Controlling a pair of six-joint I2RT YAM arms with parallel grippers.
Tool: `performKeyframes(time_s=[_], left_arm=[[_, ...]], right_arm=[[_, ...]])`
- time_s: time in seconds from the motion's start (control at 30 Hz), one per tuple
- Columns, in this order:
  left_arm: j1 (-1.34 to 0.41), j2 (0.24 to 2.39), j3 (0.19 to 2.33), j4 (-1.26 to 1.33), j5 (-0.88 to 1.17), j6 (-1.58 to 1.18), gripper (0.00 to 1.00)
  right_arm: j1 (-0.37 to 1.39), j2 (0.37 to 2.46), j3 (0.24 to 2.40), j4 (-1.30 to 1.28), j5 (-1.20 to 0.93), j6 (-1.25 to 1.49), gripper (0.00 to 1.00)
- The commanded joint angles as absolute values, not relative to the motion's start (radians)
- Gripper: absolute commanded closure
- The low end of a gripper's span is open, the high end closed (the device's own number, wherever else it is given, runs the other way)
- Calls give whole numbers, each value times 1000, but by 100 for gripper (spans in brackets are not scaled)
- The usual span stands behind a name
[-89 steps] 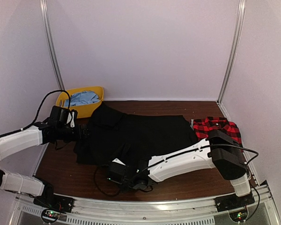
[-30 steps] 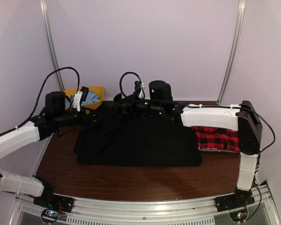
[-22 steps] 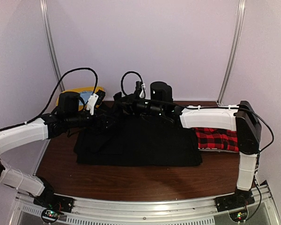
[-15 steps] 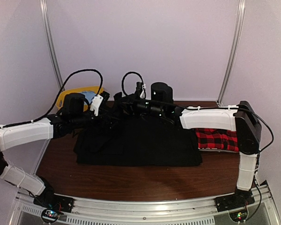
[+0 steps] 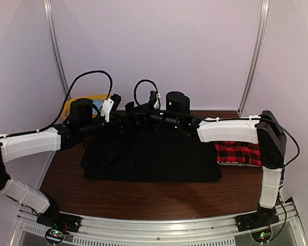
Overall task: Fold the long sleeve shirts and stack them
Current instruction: Pass from the right arm to the left
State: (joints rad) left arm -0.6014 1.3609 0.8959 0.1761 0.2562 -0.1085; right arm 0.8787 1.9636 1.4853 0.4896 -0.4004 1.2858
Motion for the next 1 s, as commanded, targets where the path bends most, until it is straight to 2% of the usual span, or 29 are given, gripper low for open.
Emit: performKeyframes(time_s=[0.0, 0.17, 0.4, 0.5, 0.57, 0.63, 0.8, 0.87, 0.97], left_arm=[[-601, 1376, 938, 250, 295, -101, 47], [-601, 1375, 943, 250, 295, -101, 65], [-601, 1353, 974, 188, 274, -81, 100], [-600, 1339, 990, 143, 240, -60, 100], [-599, 1331, 1007, 101, 210, -34, 100], [-595, 1324, 1028, 65, 172, -15, 100], [-545, 1339, 1117, -44, 161, -11, 100], [-515, 1363, 1190, -104, 202, 24, 100], [-478, 1407, 1294, -187, 265, 84, 100]], right_arm=[[872, 1968, 1472, 526, -404, 1285, 100], [873, 1968, 1465, 526, -404, 1283, 100], [873, 1962, 1442, 538, -403, 1280, 100], [873, 1955, 1433, 546, -405, 1277, 100], [870, 1947, 1425, 544, -406, 1263, 96], [866, 1932, 1406, 547, -407, 1252, 86], [847, 1859, 1343, 512, -401, 1187, 55], [841, 1805, 1317, 477, -386, 1145, 49], [833, 1730, 1280, 414, -351, 1073, 45]])
